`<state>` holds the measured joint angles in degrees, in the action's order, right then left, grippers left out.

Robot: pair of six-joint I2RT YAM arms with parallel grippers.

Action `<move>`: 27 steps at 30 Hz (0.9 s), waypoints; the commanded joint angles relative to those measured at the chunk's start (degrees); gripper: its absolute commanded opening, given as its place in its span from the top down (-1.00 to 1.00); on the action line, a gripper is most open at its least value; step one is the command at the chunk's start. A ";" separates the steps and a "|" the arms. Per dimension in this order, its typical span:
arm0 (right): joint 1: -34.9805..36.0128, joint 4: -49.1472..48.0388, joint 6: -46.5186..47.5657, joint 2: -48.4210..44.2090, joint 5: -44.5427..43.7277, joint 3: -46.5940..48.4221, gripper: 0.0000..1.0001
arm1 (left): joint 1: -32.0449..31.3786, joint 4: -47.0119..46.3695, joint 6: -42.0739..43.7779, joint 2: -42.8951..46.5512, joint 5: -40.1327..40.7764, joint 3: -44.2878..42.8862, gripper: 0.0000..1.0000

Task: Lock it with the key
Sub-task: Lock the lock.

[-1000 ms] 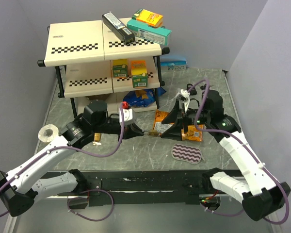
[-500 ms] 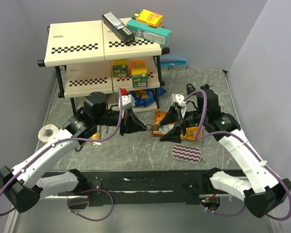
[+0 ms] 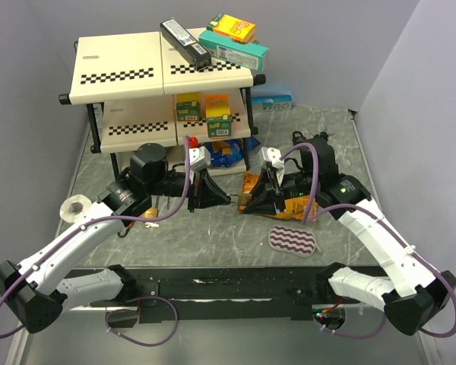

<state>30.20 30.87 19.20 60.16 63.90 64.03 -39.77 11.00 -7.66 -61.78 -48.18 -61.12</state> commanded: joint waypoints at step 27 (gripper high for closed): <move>7.07 -14.09 -7.51 3.12 1.05 2.33 1.00 | -8.13 -14.17 -2.62 -5.63 0.72 -1.20 0.98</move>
<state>32.56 30.92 13.34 61.47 62.33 64.23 -43.35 9.67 -8.58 -63.35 -47.29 -61.12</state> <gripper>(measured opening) 0.245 0.038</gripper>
